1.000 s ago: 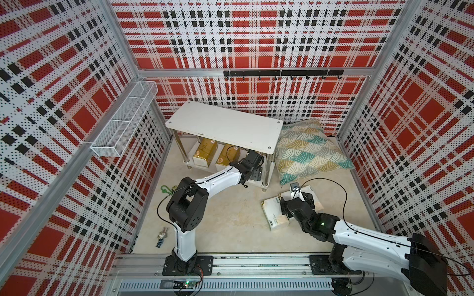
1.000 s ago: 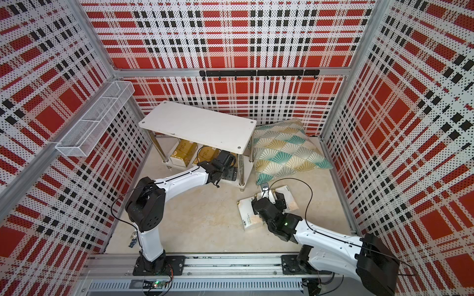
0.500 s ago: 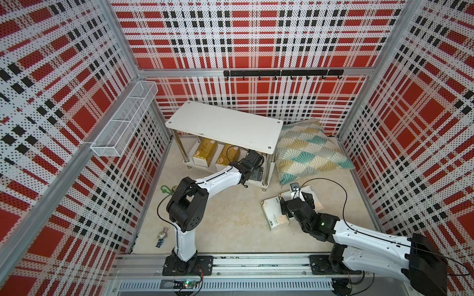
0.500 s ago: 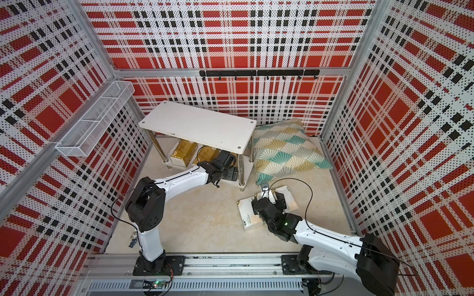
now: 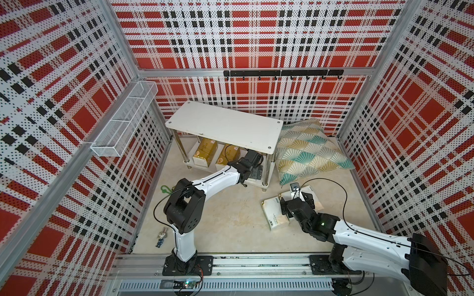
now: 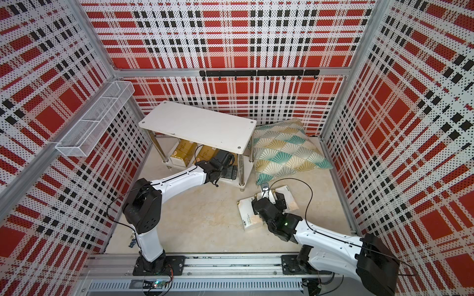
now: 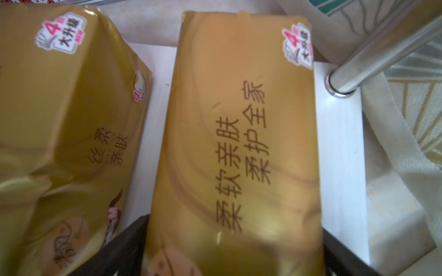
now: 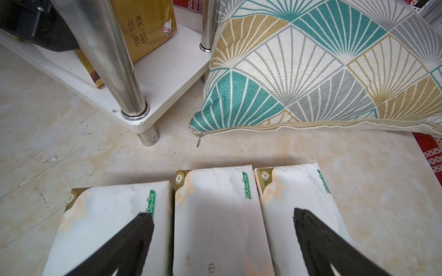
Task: Place the tissue boxes on the shelf by color
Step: Place a box of tissues on the shelf.
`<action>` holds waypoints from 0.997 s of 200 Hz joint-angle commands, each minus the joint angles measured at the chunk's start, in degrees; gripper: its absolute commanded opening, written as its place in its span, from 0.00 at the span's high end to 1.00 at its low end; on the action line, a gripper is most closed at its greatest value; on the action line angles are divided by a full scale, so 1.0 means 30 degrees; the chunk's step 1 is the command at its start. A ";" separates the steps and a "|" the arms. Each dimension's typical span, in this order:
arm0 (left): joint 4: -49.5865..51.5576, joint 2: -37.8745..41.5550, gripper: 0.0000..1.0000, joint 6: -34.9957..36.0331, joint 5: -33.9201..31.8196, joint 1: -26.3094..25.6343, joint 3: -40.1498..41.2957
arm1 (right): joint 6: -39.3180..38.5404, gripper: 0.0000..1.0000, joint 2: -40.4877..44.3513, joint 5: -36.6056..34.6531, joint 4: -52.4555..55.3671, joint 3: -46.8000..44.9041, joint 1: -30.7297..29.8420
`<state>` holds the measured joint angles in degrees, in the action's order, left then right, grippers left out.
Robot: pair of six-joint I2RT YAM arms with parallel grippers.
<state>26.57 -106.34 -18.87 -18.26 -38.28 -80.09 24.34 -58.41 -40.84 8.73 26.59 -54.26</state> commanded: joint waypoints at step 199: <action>0.0227 0.6096 0.01 -0.2164 -0.0727 -0.1555 0.3406 | 0.0289 0.00 0.0313 -0.0212 0.0261 0.0402 -0.0034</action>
<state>26.74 -92.92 -23.22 -18.76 -41.85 -72.05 24.36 -58.43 -40.80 8.80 26.63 -54.26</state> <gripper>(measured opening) 0.991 0.999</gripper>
